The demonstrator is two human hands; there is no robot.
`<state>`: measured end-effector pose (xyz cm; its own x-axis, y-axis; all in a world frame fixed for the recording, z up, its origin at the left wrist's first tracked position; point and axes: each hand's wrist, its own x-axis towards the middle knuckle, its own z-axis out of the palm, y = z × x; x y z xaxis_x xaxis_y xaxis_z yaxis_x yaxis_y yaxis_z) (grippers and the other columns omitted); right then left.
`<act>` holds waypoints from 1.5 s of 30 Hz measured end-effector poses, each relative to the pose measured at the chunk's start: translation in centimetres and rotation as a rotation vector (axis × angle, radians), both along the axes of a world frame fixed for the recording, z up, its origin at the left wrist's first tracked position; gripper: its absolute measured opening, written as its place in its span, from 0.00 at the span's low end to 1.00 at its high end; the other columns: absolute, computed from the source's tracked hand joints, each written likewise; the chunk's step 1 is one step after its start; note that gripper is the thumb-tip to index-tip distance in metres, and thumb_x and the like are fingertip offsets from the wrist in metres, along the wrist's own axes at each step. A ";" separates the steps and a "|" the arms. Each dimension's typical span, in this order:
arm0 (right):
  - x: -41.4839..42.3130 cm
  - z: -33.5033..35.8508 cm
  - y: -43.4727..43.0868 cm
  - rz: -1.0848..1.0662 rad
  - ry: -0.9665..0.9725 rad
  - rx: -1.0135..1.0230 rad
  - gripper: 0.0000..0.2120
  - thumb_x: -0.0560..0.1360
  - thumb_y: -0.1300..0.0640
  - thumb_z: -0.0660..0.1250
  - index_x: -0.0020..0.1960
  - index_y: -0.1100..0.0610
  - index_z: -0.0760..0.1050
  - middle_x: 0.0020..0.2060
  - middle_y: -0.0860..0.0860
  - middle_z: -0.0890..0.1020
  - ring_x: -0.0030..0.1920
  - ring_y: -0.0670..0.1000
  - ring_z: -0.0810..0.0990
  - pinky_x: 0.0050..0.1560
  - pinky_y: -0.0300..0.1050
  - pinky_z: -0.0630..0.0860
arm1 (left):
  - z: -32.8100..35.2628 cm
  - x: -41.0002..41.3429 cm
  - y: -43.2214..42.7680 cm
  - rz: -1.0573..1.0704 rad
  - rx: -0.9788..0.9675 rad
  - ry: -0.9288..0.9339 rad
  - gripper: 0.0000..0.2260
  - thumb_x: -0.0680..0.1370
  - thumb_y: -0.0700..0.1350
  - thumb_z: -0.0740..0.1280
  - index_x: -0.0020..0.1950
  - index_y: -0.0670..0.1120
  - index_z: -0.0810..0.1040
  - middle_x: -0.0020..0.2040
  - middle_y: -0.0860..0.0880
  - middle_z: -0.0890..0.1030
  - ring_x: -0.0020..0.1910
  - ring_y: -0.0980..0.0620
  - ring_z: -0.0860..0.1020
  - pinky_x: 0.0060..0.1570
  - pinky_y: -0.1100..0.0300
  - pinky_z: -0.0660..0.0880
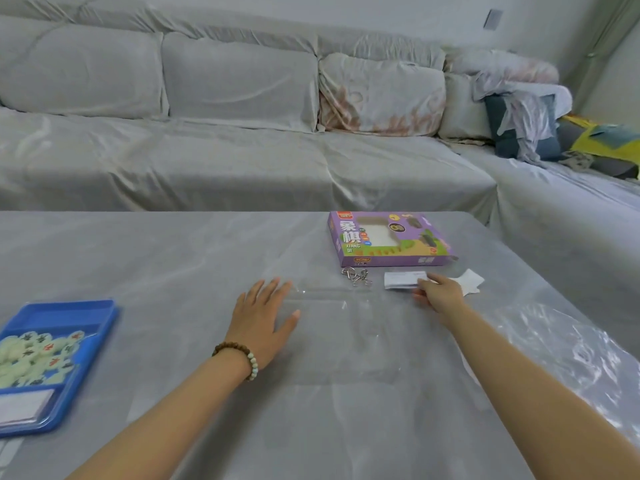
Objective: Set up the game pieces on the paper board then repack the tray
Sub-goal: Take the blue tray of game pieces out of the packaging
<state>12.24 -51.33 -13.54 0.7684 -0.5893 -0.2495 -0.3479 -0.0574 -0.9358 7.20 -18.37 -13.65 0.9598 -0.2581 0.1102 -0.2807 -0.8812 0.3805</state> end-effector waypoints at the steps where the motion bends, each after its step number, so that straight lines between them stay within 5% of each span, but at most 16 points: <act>1: 0.2 0.0 0.2 -0.005 0.009 -0.042 0.22 0.76 0.64 0.64 0.69 0.62 0.67 0.58 0.60 0.77 0.39 0.50 0.82 0.49 0.42 0.79 | 0.0 0.3 0.1 0.024 0.003 -0.007 0.33 0.73 0.67 0.44 0.75 0.54 0.51 0.77 0.52 0.50 0.75 0.50 0.46 0.74 0.52 0.47; 2: 0.1 0.1 0.5 0.009 0.023 -0.141 0.23 0.76 0.62 0.64 0.70 0.61 0.66 0.64 0.58 0.74 0.51 0.55 0.80 0.58 0.46 0.75 | 0.1 0.5 0.3 0.053 0.003 -0.009 0.30 0.76 0.65 0.48 0.76 0.53 0.50 0.77 0.52 0.49 0.76 0.50 0.45 0.74 0.52 0.46; 4: -0.8 0.4 1.5 0.082 -0.003 -0.323 0.23 0.76 0.61 0.64 0.69 0.61 0.66 0.66 0.56 0.71 0.63 0.57 0.73 0.60 0.43 0.68 | 0.1 0.7 0.7 0.111 -0.048 0.036 0.31 0.78 0.61 0.55 0.76 0.52 0.47 0.77 0.51 0.44 0.75 0.50 0.42 0.74 0.54 0.45; 10: -8.9 1.3 4.1 0.435 -0.224 -0.655 0.19 0.77 0.53 0.65 0.67 0.53 0.70 0.68 0.49 0.69 0.70 0.49 0.65 0.70 0.44 0.59 | -1.5 -1.1 -0.5 0.133 -0.421 0.226 0.41 0.75 0.56 0.64 0.76 0.43 0.41 0.77 0.47 0.42 0.75 0.52 0.44 0.72 0.60 0.44; 15: -14.2 0.8 3.4 0.677 0.051 -0.947 0.23 0.79 0.43 0.53 0.73 0.44 0.58 0.75 0.44 0.54 0.76 0.46 0.49 0.72 0.41 0.43 | -2.5 -4.6 -6.6 0.051 -0.482 0.202 0.38 0.77 0.52 0.63 0.75 0.42 0.40 0.76 0.47 0.39 0.75 0.53 0.41 0.69 0.66 0.40; 20: -14.0 -0.8 -0.4 0.633 0.177 -1.011 0.24 0.80 0.42 0.46 0.75 0.44 0.51 0.76 0.45 0.50 0.76 0.46 0.46 0.75 0.44 0.42 | -2.4 -4.9 -12.2 0.059 -0.457 0.210 0.35 0.79 0.55 0.56 0.76 0.43 0.39 0.76 0.49 0.37 0.75 0.53 0.41 0.70 0.63 0.42; 33: -8.6 -1.6 -3.3 0.619 0.126 -1.047 0.23 0.81 0.43 0.46 0.74 0.45 0.57 0.76 0.46 0.54 0.76 0.46 0.48 0.75 0.46 0.44 | -2.1 -0.1 -14.6 0.072 -0.412 0.247 0.29 0.80 0.58 0.49 0.76 0.47 0.43 0.76 0.53 0.39 0.75 0.54 0.47 0.71 0.58 0.50; 40: -9.9 0.0 -1.1 0.586 0.000 -0.970 0.21 0.81 0.47 0.51 0.73 0.49 0.61 0.75 0.46 0.57 0.75 0.47 0.53 0.74 0.45 0.49 | -1.3 -1.0 -10.7 0.054 -0.534 0.222 0.28 0.81 0.56 0.49 0.77 0.48 0.45 0.77 0.53 0.46 0.75 0.55 0.48 0.72 0.60 0.47; 45: -10.5 0.6 4.8 0.680 -0.068 -0.962 0.21 0.81 0.47 0.52 0.73 0.50 0.62 0.75 0.48 0.58 0.75 0.47 0.54 0.72 0.41 0.48 | 0.2 -3.2 -2.5 0.079 -0.434 0.131 0.26 0.81 0.54 0.51 0.76 0.46 0.50 0.76 0.51 0.53 0.75 0.53 0.52 0.72 0.60 0.49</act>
